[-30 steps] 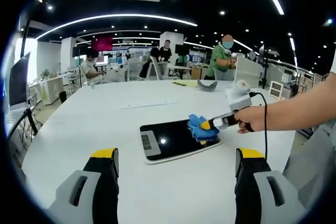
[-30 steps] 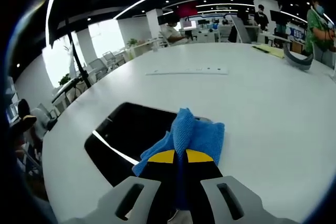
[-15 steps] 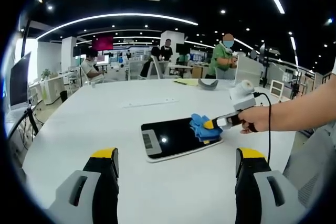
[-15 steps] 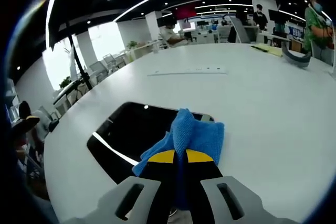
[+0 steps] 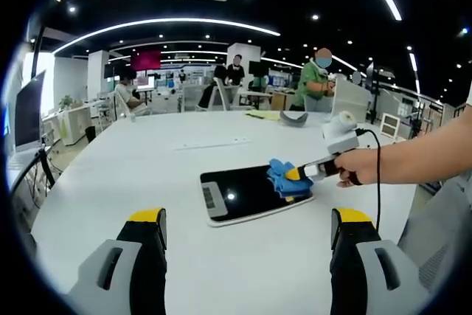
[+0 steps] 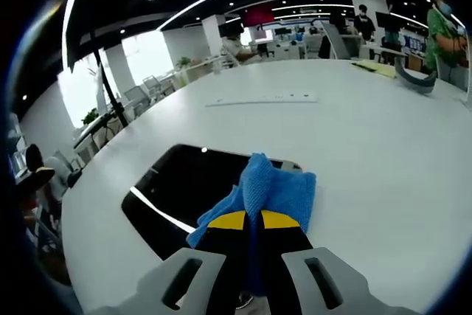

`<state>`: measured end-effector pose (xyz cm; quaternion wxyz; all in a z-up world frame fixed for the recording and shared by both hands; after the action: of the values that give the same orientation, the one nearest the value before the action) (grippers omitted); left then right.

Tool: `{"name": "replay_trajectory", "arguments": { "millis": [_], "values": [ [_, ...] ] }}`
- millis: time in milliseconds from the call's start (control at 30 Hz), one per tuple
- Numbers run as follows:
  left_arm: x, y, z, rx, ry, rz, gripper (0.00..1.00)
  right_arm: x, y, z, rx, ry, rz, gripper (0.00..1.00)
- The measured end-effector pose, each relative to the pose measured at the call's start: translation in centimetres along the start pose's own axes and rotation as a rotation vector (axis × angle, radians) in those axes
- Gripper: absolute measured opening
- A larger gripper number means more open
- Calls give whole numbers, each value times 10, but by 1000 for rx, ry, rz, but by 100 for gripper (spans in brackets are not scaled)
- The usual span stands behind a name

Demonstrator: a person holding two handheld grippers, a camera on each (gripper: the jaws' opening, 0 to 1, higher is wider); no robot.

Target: Wipe the mirror surface with the cleaning cloth until all visible marks leave the cleaned area.

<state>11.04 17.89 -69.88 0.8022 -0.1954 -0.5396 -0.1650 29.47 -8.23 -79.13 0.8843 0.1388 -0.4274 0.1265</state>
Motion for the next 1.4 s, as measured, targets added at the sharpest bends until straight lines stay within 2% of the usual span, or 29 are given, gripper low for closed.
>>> {"name": "replay_trajectory", "arguments": {
  "millis": [300,500,1100,1400],
  "values": [
    [-2,1,0,4,4,5,93,3,2,-7,7,8,-4,1],
    [-1,2,0,6,1,6,93,6,19,-10,20,13,-4,1],
    [-4,8,7,27,1,17,93,9,43,-20,49,25,7,1],
    [-5,7,5,22,2,20,93,9,41,-24,44,17,4,1]
  ]
}}
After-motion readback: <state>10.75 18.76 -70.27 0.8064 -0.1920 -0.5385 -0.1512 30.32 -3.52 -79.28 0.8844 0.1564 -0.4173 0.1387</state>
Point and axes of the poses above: the point that each gripper's makers call its tool centre point, and the gripper's own axes: z roughly backward along the fingers, y roughly to its left, x roughly out of its top, the point moved 9 cm from there along z, roughly backward along the fingers, and after that the axes turned 7 degrees about -x, right-handed, at the moved point
